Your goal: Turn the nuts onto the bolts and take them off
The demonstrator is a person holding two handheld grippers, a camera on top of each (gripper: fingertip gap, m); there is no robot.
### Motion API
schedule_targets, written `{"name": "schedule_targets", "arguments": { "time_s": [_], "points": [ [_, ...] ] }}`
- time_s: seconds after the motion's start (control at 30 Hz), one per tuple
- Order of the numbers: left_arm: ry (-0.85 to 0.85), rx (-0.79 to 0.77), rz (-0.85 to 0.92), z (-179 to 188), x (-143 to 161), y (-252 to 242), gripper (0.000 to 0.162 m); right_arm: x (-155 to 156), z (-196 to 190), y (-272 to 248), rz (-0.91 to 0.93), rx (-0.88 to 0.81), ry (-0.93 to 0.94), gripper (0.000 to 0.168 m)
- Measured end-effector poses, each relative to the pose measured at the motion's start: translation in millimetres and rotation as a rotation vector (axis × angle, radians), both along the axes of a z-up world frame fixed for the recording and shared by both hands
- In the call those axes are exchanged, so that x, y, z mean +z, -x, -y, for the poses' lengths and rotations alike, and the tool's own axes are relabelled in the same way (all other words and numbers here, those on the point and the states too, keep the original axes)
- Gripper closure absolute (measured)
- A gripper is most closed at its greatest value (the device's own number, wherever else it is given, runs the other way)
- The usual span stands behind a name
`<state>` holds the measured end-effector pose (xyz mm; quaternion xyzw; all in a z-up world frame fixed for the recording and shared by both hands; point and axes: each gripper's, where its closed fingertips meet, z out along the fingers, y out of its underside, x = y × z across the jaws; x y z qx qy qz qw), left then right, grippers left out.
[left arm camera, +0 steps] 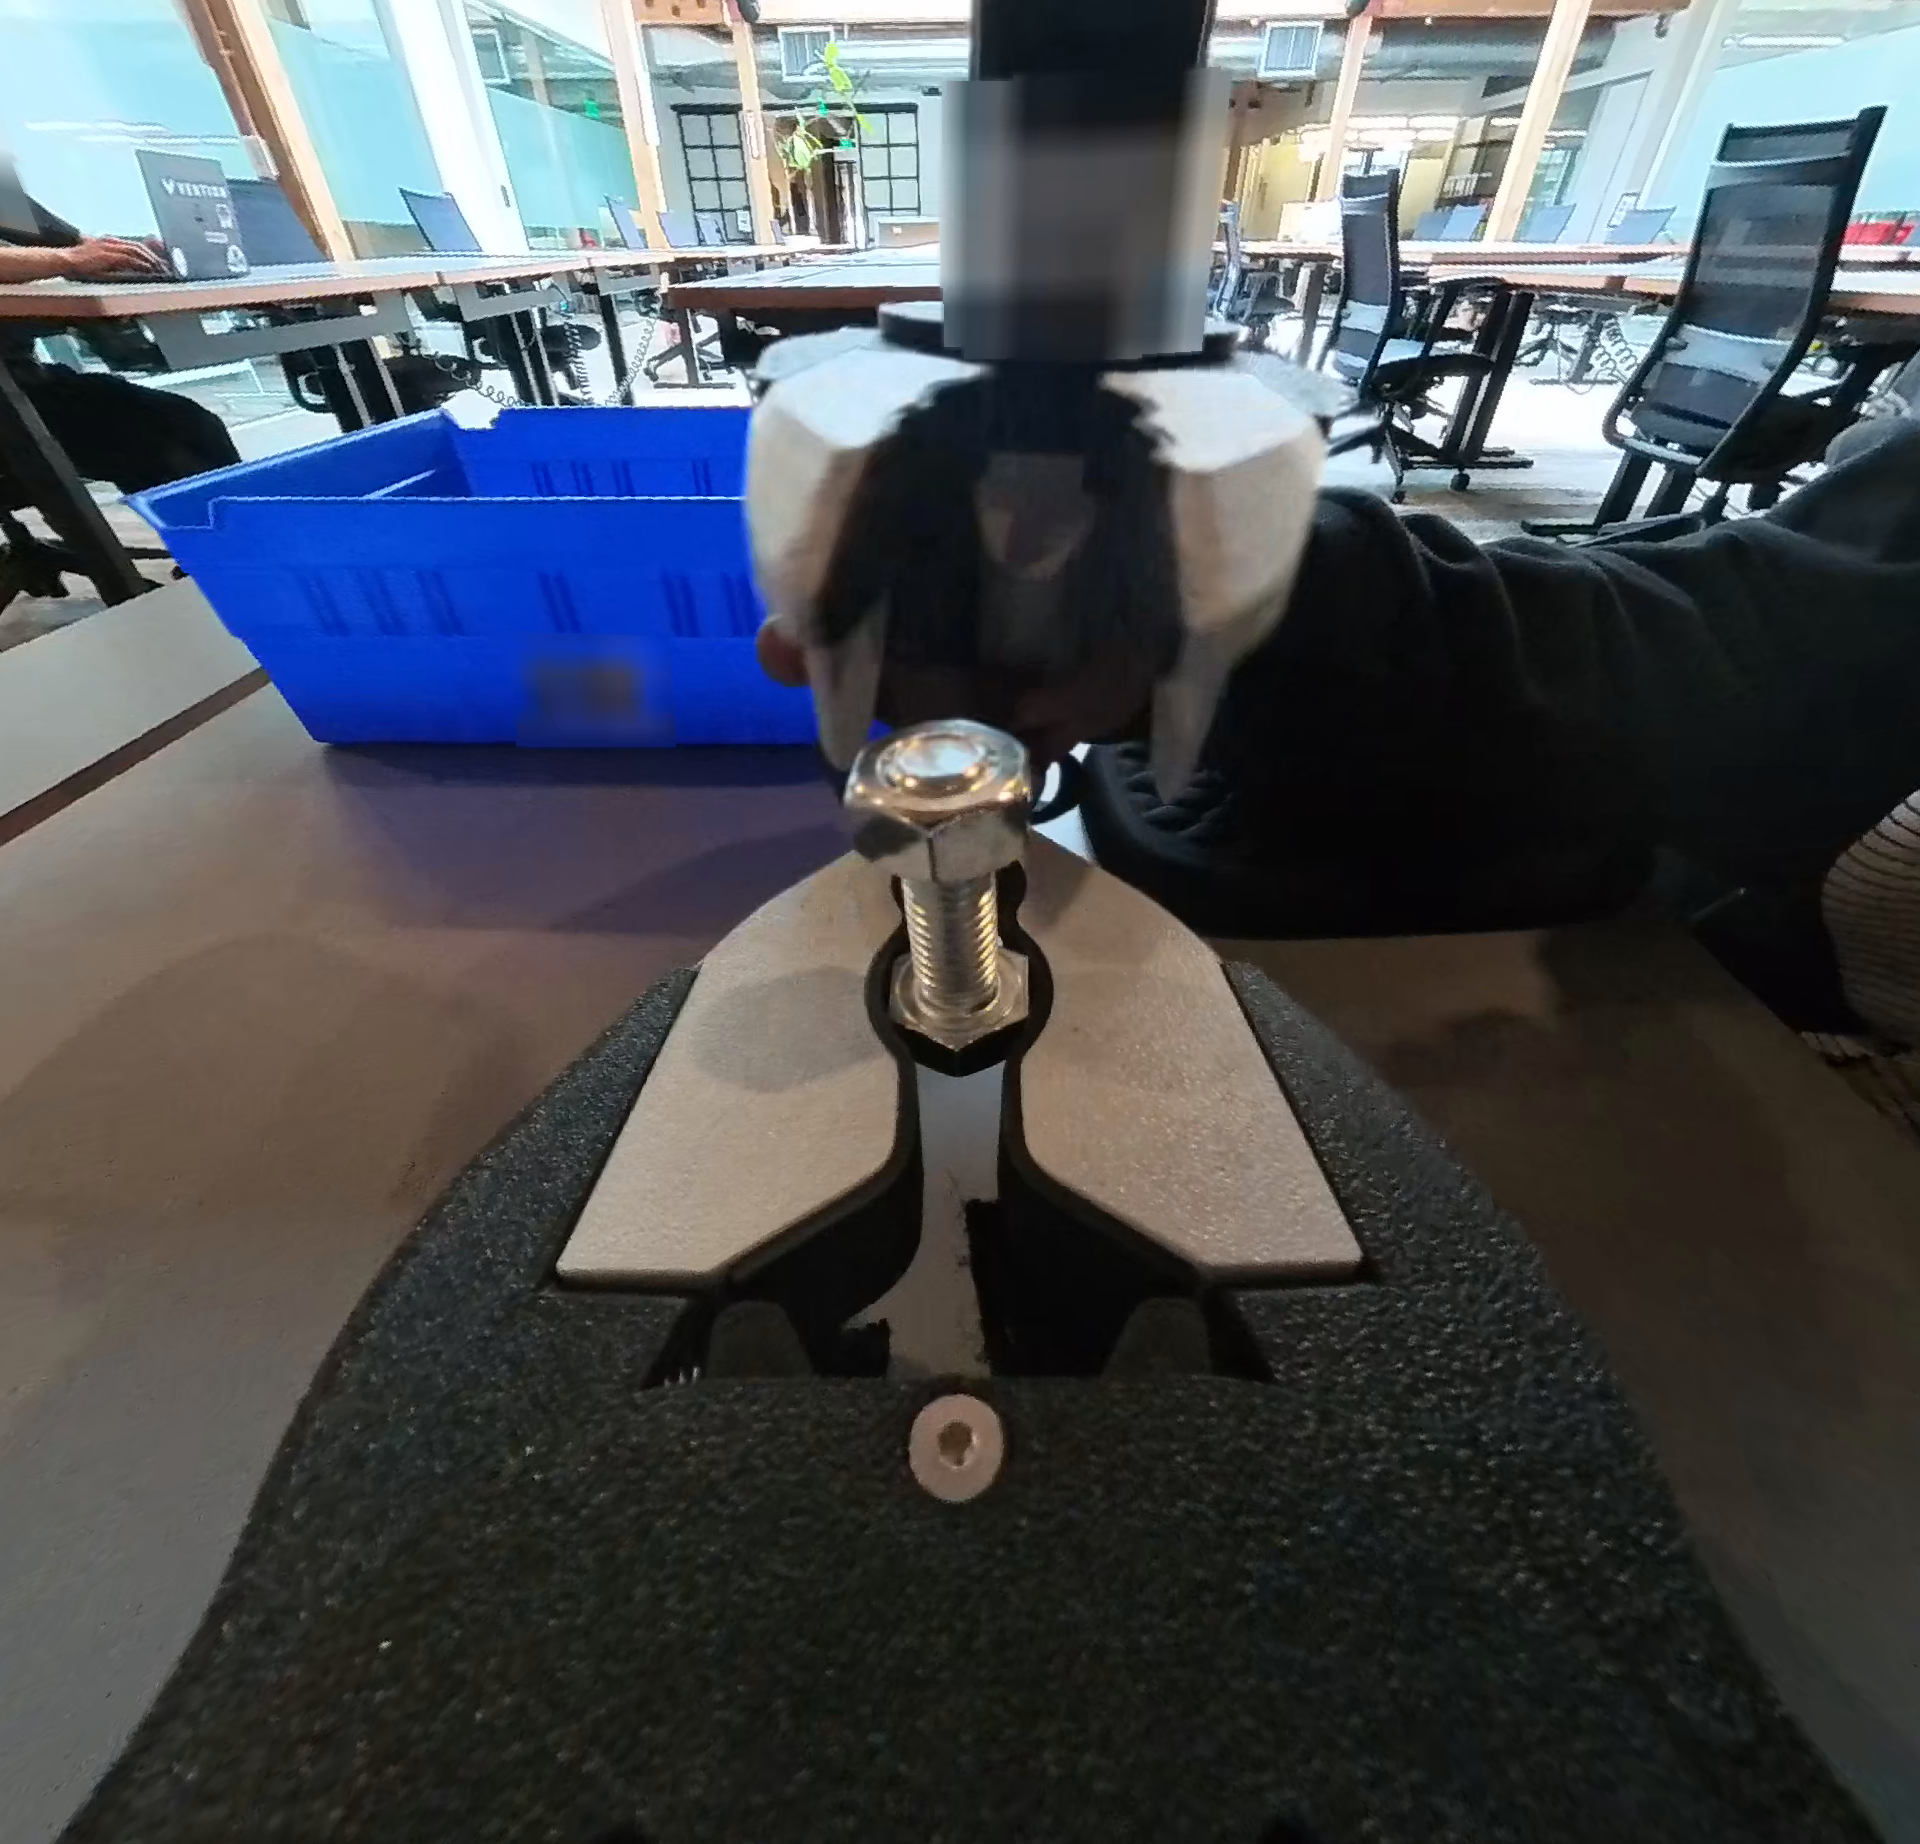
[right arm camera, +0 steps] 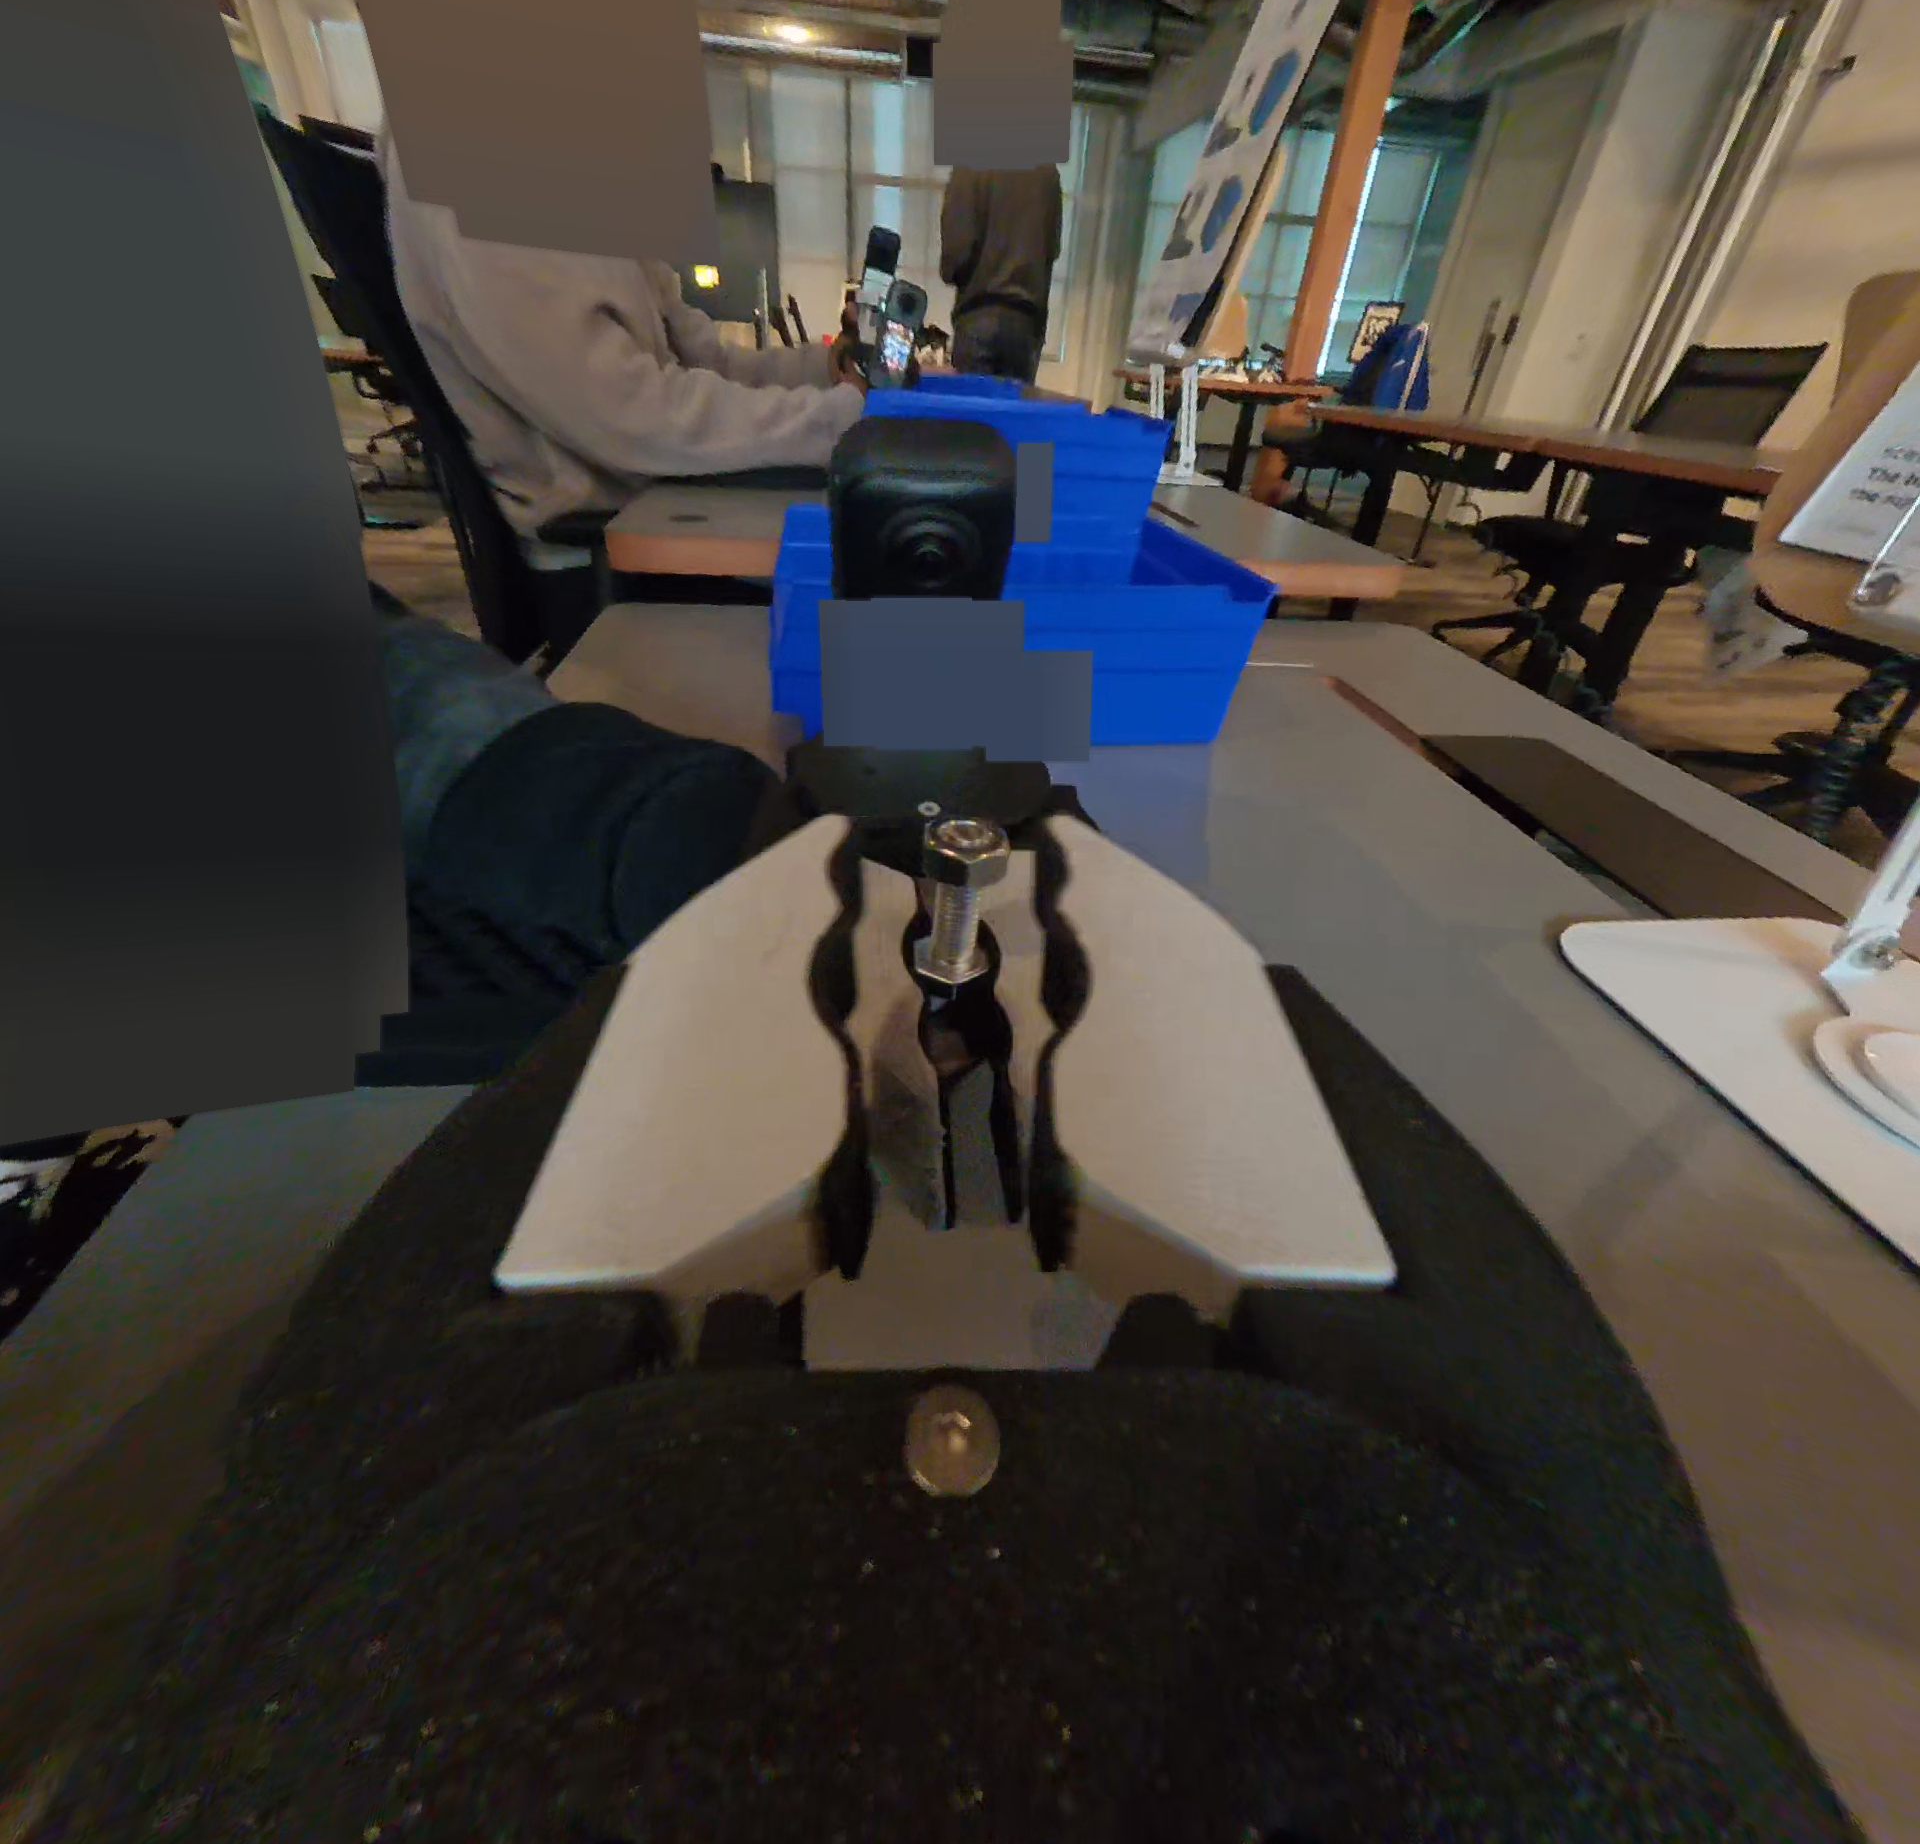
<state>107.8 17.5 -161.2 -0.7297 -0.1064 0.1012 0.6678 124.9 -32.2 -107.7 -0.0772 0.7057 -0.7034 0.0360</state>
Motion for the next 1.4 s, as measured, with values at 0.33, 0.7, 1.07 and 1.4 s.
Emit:
{"name": "schedule_targets", "arguments": {
  "time_s": [0.33, 0.7, 1.07, 1.4],
  "points": [
    [-0.002, -0.001, 0.003, 0.5, 0.2, -0.2, 0.151, -8.8, -1.7, -10.7, -0.028, 0.053, -0.065, 0.167],
    [-0.002, -0.003, 0.003, 0.8, 0.4, -0.8, 0.151, -11.9, 7.7, -8.8, -0.04, 0.017, -0.087, 0.129],
    [-0.003, -0.004, 0.006, 1.3, 0.7, -0.9, 0.151, -12.4, 10.4, -7.1, -0.039, 0.005, -0.083, 0.116],
    [-0.002, -0.004, 0.006, 1.6, 0.5, -1.1, 0.151, -1.1, 0.3, -4.4, -0.035, 0.003, -0.014, 0.14]
  ]
}}
